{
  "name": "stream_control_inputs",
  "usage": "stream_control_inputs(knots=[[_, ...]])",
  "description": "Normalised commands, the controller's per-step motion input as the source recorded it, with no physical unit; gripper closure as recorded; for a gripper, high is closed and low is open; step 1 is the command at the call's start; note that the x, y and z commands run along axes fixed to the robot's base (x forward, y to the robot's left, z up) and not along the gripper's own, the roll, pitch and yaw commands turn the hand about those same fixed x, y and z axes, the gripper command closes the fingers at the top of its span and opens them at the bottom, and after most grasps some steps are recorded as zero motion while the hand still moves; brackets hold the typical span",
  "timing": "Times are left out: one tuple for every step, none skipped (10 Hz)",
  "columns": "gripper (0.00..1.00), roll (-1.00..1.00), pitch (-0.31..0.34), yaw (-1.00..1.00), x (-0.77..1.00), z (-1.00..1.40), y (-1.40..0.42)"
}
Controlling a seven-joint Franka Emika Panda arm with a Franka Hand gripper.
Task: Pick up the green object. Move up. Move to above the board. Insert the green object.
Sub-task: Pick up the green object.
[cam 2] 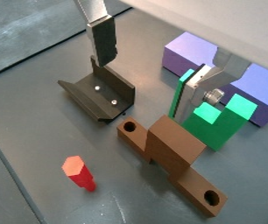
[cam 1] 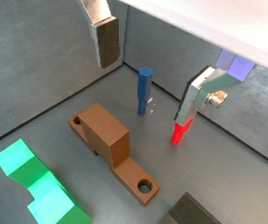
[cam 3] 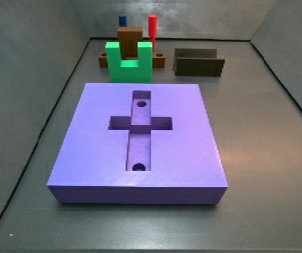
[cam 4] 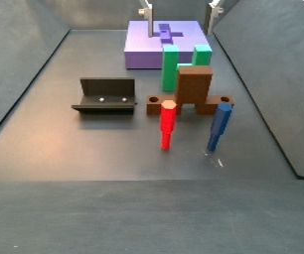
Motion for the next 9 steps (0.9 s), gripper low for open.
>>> stream_control_inputs(knots=[[0.0, 0.02, 0.016, 0.0, -0.01, -0.05, 0.0], [0.0, 0.08, 0.0, 0.04, 0.0, 0.0, -0.13], [0.0, 0.0, 0.0, 0.0, 0.0, 0.0, -0.09], [0.0, -0.04, -0.083, 0.04, 0.0, -0.21, -0.44], [0.0, -0.01, -0.157, 0.21, -0.05, -0.25, -0.89], [0.0, 0.0, -0.191, 0.27, -0.06, -0.17, -0.9], [0.0, 0.0, -0.154, 0.27, 0.0, -0.23, -0.89], [0.0, -0.02, -0.139, 0.27, 0.0, -0.33, -0.85], [0.0, -0.04, -0.181, 0.21, -0.08, -0.73, -0.56]])
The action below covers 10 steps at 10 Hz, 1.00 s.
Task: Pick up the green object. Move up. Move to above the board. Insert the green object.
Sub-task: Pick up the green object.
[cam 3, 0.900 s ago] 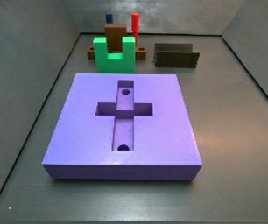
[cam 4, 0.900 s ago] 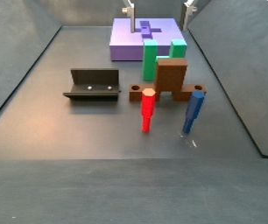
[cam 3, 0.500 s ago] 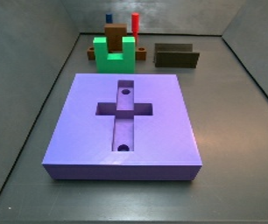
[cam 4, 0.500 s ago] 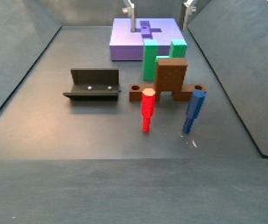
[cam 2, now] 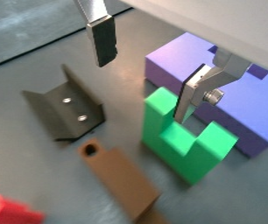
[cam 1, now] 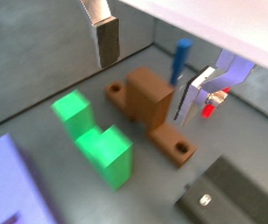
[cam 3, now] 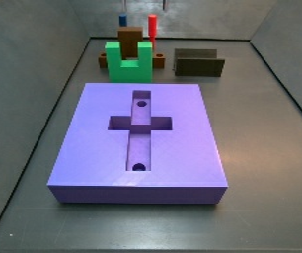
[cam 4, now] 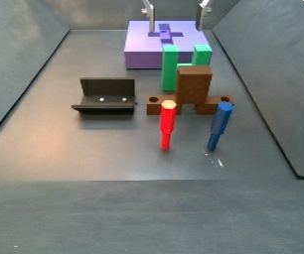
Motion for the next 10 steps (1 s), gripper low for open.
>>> stream_control_inputs(knots=[[0.0, 0.0, -0.091, 0.2, 0.0, -0.85, -0.32], [0.0, -0.07, -0.139, 0.1, 0.24, -0.65, -0.25], [0.0, -0.02, -0.079, 0.0, 0.25, -0.51, -0.05], [0.0, 0.0, -0.021, 0.03, 0.18, -0.29, -0.09], [0.0, 0.0, -0.014, 0.0, 0.04, -0.17, -0.29], [0.0, 0.0, -0.024, 0.0, 0.0, -0.13, -0.19], [0.0, 0.0, -0.034, 0.0, -0.05, -0.08, -0.18], [0.0, 0.0, -0.026, 0.0, 0.0, -0.22, -0.08], [0.0, 0.04, -0.01, 0.0, 0.0, -0.35, 0.0], [0.0, 0.03, -0.019, 0.0, 0.0, -0.41, 0.0]])
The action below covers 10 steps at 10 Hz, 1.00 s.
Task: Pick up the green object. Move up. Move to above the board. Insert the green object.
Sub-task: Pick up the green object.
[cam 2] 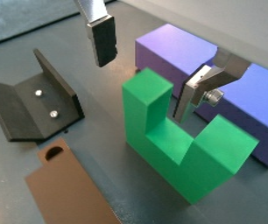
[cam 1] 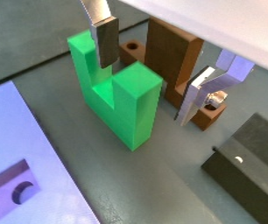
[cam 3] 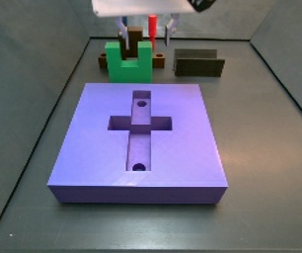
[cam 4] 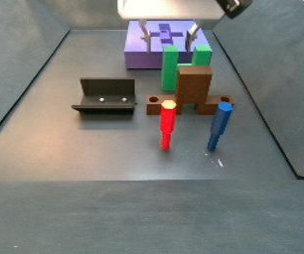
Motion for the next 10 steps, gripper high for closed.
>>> stream_control_inputs(knots=[[0.0, 0.06, -0.006, 0.0, 0.0, -0.42, 0.0], [0.0, 0.05, 0.0, 0.0, 0.0, -0.3, -0.01], [0.0, 0.0, 0.0, 0.0, 0.0, 0.0, 0.0], [1.0, 0.0, 0.0, 0.0, 0.0, 0.0, 0.0], [1.0, 0.0, 0.0, 0.0, 0.0, 0.0, 0.0], [1.0, 0.0, 0.0, 0.0, 0.0, 0.0, 0.0], [1.0, 0.0, 0.0, 0.0, 0.0, 0.0, 0.0], [1.0, 0.0, 0.0, 0.0, 0.0, 0.0, 0.0], [1.0, 0.0, 0.0, 0.0, 0.0, 0.0, 0.0], [1.0, 0.0, 0.0, 0.0, 0.0, 0.0, 0.0]])
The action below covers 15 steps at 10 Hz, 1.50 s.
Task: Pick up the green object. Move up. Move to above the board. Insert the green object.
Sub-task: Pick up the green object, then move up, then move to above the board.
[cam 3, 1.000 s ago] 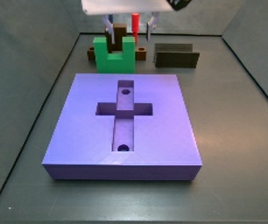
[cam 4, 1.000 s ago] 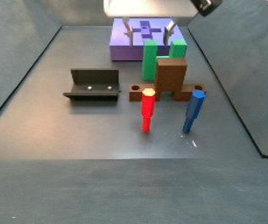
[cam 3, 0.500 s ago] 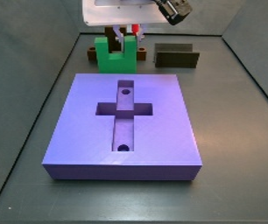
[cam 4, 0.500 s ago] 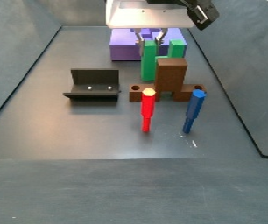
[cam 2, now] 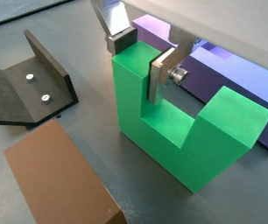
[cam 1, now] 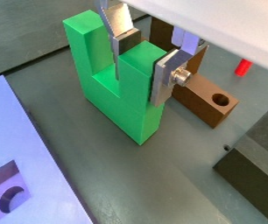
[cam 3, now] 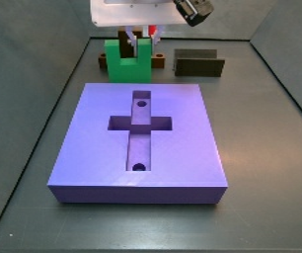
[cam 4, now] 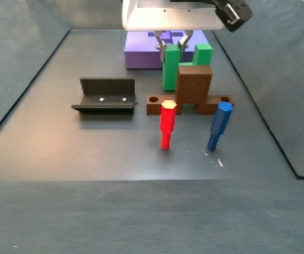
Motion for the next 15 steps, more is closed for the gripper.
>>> stream_control_inputs(knots=[[1.0, 0.0, 0.0, 0.0, 0.0, 0.0, 0.0], [1.0, 0.0, 0.0, 0.0, 0.0, 0.0, 0.0], [1.0, 0.0, 0.0, 0.0, 0.0, 0.0, 0.0], [1.0, 0.0, 0.0, 0.0, 0.0, 0.0, 0.0], [1.0, 0.0, 0.0, 0.0, 0.0, 0.0, 0.0], [1.0, 0.0, 0.0, 0.0, 0.0, 0.0, 0.0], [1.0, 0.0, 0.0, 0.0, 0.0, 0.0, 0.0], [1.0, 0.0, 0.0, 0.0, 0.0, 0.0, 0.0], [1.0, 0.0, 0.0, 0.0, 0.0, 0.0, 0.0], [1.0, 0.0, 0.0, 0.0, 0.0, 0.83, 0.0], [1.0, 0.0, 0.045, -0.05, -0.04, 0.74, 0.0], [1.0, 0.0, 0.06, -0.05, -0.05, 0.53, 0.0], [1.0, 0.0, 0.03, -0.04, -0.01, 0.25, 0.01], [1.0, 0.0, 0.0, 0.0, 0.0, 1.4, 0.0], [1.0, 0.0, 0.005, 0.01, -0.01, 1.4, 0.0]])
